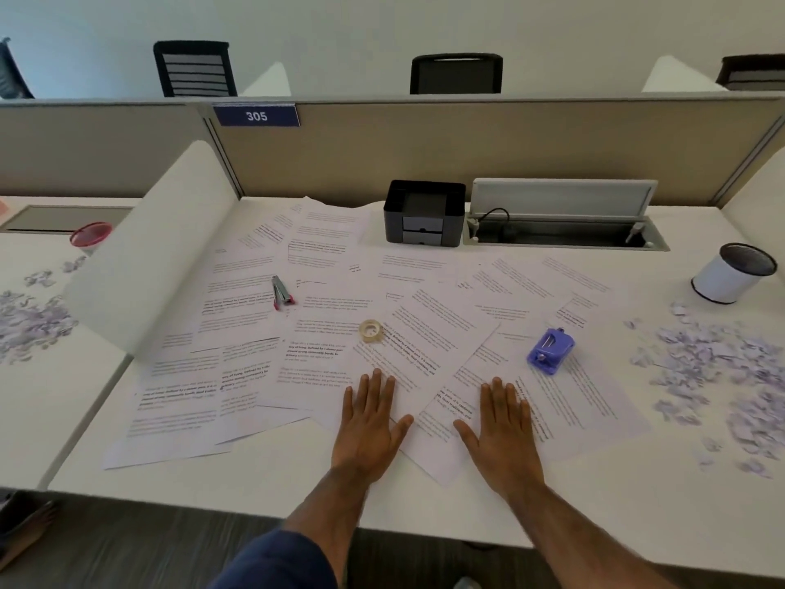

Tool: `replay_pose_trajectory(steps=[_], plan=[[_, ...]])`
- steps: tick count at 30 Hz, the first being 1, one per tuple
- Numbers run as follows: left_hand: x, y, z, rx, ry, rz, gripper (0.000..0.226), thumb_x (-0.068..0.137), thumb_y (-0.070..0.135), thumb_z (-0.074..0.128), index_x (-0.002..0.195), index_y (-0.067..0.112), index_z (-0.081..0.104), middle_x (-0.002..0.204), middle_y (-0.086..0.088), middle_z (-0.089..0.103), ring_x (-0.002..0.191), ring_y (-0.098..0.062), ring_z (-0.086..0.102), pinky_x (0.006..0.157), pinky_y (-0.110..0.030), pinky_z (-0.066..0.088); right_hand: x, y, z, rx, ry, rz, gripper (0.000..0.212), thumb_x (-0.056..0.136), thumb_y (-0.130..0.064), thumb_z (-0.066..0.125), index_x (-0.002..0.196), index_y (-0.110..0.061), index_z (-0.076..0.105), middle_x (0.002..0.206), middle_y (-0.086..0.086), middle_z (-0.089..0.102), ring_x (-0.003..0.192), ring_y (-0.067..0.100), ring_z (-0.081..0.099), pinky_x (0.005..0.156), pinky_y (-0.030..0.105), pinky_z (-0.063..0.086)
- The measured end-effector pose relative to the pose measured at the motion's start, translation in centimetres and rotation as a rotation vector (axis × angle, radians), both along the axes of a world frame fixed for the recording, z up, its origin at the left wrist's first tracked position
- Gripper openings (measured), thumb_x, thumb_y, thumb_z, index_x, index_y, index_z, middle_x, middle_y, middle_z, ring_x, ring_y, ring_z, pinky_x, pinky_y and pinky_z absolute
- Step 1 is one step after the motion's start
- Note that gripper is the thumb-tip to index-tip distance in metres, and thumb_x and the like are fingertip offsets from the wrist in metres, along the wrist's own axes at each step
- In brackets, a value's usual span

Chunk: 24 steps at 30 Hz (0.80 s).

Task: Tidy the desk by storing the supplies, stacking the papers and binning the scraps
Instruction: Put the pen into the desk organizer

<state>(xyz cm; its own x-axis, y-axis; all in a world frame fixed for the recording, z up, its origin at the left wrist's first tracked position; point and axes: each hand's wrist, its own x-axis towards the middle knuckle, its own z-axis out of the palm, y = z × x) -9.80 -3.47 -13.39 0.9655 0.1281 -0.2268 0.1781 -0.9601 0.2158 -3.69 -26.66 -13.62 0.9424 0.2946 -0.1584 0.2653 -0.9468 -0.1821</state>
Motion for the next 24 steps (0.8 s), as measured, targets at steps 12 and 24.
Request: replay_pose_trajectory(steps=[12,24], plan=[[2.5,10.1,2.1,-0.021,-0.064,0.108,0.09,0.083,0.08,-0.021,0.157,0.029,-0.029,0.163,0.005,-0.041,0.151,-0.019,-0.035,0.127,-0.049,-0.012,1.6,10.2,2.2,-0.07,-0.017,0.082,0.094,0.092,-0.076,0.007,0.157,-0.009,0.019,0.165,0.013,0.015,0.152,0.032,0.015,0.119,0.04,-0.005],[5.4,26.5,1.5,-0.03,-0.119,0.184,0.093,0.082,0.08,-0.024,0.156,0.024,-0.03,0.164,0.005,-0.039,0.152,-0.018,-0.033,0.128,-0.048,-0.01,4.2,27.3,4.3,0.01,-0.079,0.103,0.094,0.088,-0.075,0.002,0.159,-0.013,0.0,0.167,0.008,-0.006,0.154,0.028,-0.005,0.121,0.041,-0.009]])
